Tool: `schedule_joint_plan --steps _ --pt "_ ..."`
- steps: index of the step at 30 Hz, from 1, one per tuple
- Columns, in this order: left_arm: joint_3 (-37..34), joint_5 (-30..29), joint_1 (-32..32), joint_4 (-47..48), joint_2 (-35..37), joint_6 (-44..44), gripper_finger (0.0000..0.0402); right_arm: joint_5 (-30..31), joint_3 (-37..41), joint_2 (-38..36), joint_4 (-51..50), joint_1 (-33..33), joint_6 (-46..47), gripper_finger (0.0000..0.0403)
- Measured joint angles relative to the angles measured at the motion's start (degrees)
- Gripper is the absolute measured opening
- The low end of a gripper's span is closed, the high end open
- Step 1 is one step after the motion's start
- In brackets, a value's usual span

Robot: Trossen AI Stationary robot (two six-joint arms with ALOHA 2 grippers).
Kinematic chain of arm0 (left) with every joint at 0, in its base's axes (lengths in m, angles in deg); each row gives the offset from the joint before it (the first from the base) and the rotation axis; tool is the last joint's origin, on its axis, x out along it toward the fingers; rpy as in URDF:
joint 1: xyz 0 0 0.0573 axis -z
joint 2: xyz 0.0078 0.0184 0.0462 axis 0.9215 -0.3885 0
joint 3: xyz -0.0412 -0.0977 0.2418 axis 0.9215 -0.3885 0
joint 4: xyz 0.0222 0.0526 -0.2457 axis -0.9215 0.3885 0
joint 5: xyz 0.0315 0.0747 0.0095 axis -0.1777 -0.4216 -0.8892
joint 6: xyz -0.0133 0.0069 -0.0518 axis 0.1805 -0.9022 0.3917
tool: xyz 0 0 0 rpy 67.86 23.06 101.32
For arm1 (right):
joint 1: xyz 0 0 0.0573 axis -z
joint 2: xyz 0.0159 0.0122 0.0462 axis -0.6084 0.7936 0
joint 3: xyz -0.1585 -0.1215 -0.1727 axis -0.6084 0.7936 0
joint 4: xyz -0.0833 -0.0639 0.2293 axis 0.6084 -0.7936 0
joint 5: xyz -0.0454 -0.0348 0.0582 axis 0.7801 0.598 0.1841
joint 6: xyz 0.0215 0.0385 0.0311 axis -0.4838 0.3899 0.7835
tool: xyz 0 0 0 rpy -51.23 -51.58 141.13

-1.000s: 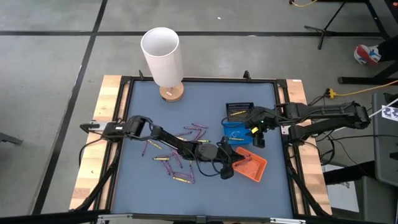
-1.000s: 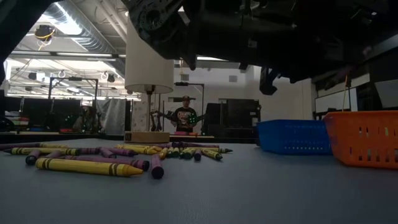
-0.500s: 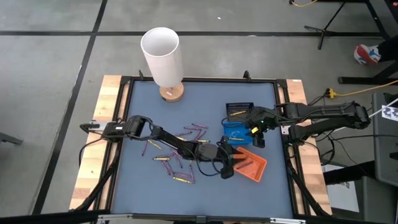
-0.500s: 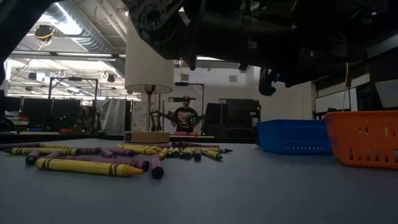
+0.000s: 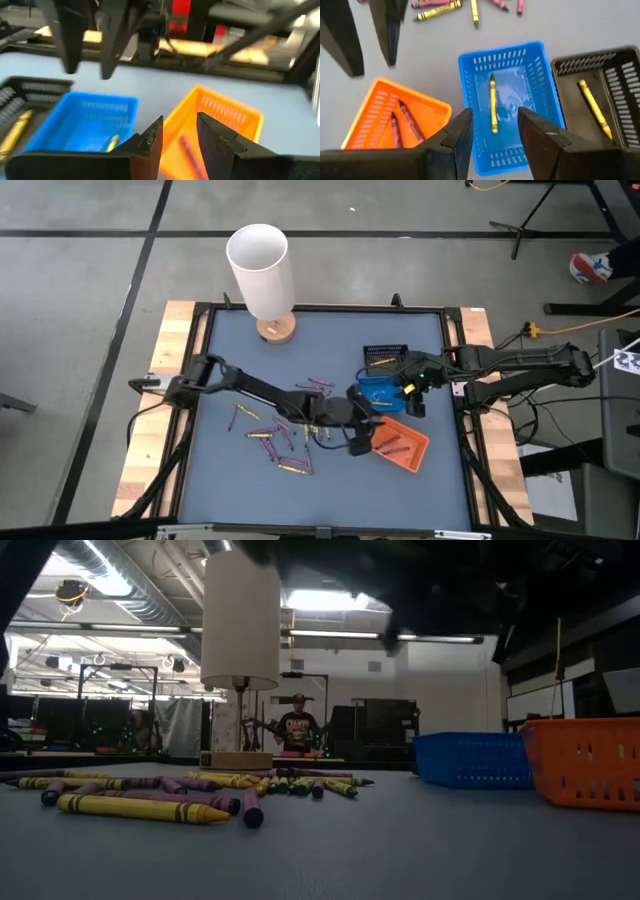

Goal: Sort crayons
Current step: Put the green crayon into the blue bin

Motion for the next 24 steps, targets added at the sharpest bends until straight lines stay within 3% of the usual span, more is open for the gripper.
schedule_joint_plan --steps 8,18,24 --pt "0.0 -1.1 0.1 22.4 11.7 -1.9 0.0093 0.0 0.0 1.0 7.6 0.0 0.0 0.0154" --pt "0.0 -13.0 1.3 42.3 22.8 0.0 0.0092 0.0 0.0 7.1 19.9 0.0 0.0 0.0154" --pt "0.0 -15.1 2.2 51.7 26.0 4.0 0.0092 0.0 0.0 12.9 28.4 0.0 0.0 0.0154"
